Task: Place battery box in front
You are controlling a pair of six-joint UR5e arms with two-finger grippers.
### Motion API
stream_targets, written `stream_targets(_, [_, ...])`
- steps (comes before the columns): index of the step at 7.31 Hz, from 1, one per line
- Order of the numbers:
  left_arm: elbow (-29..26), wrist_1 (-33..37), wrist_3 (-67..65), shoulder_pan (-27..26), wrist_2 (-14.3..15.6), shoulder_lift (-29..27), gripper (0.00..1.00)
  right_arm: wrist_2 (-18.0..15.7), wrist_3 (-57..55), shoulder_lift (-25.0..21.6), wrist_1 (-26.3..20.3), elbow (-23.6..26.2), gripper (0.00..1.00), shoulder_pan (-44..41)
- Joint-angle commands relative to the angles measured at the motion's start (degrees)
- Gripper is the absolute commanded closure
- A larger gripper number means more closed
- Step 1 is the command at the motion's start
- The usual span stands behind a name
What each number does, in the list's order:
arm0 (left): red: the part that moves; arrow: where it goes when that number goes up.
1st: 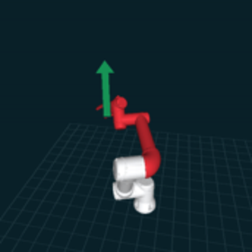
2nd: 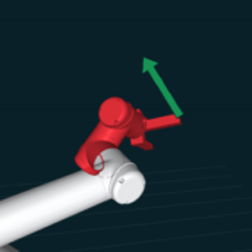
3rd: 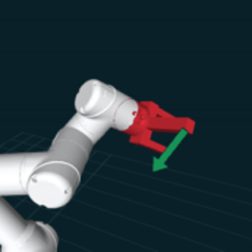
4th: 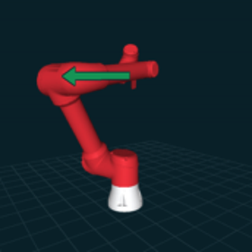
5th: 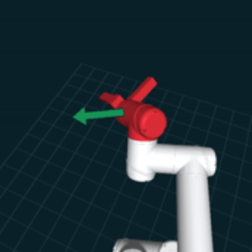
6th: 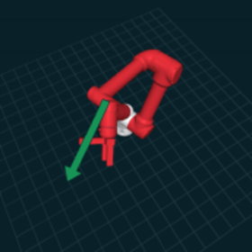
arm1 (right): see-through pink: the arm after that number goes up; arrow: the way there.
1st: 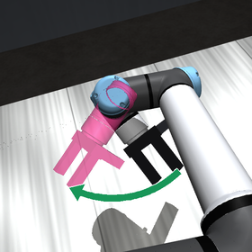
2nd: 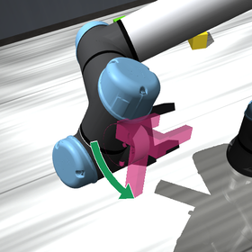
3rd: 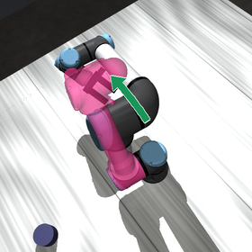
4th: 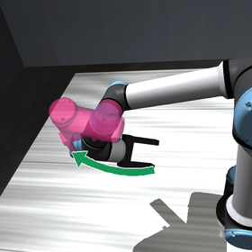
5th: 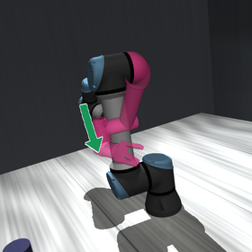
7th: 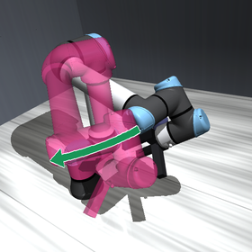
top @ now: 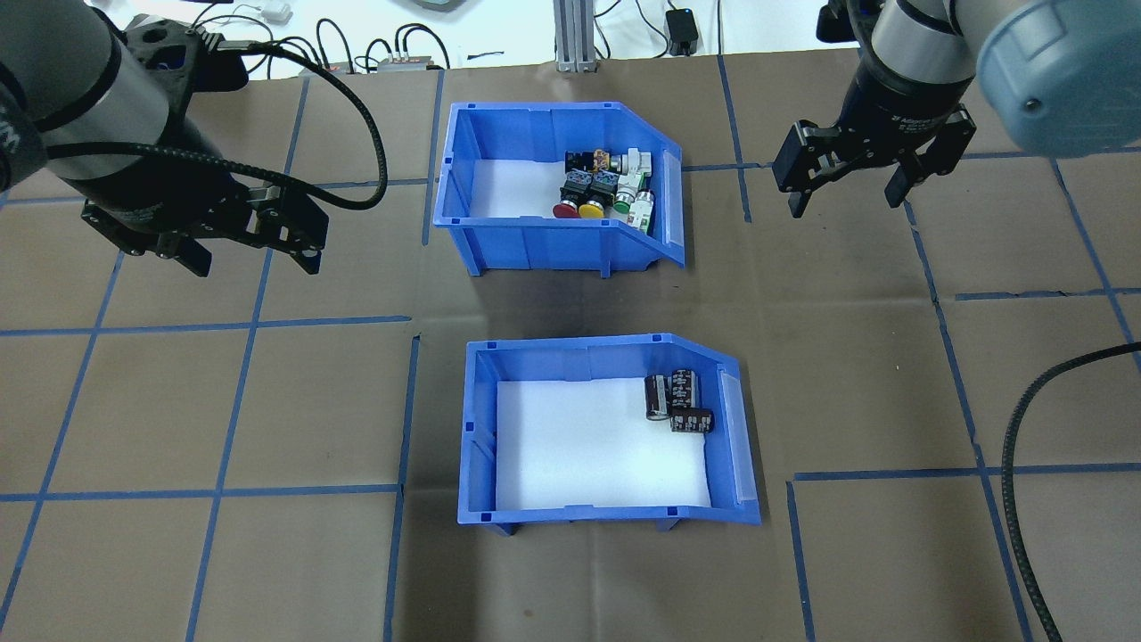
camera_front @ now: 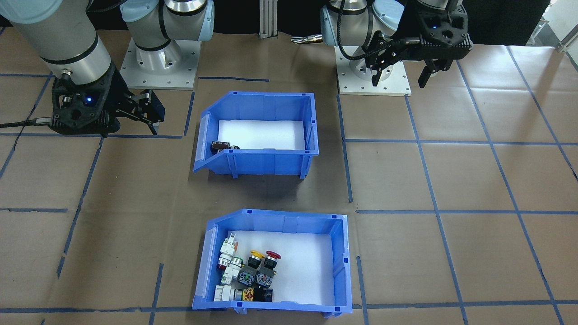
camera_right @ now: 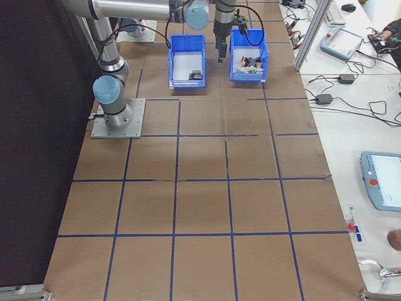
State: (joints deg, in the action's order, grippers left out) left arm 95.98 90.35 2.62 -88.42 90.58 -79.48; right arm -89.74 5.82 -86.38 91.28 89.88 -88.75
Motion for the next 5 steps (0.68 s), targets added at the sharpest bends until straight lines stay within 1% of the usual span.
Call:
stream_targets(1, [1.57,-1.24,-0.86,0.08,0.3,1.08,0.0,0.09,0.33,0.42,-0.4,-0.49,0.0,-0.02])
stream_targets(2, [1.57,-1.67,-1.04,0.09,0.13,0.13,0.0,0.18,0.42,0.34,-1.1,-0.49,0.0,-0.02])
stream_targets(3, [1.75,-1.32,-3.04,0.09,0.13,0.38,0.0,0.26,0.51,0.51,-1.1,-0.49,0.0,-0.02])
stream_targets(4, [3.49,-1.15,-9.94,0.0,0.13,1.25,0.0,0.18,0.85,0.86,-0.84,-0.58,0.0,-0.02])
stream_targets(5, [6.99,-1.32,-17.66,-0.09,0.3,2.48,0.0,0.35,1.73,1.3,-0.06,-0.67,0.0,-0.02])
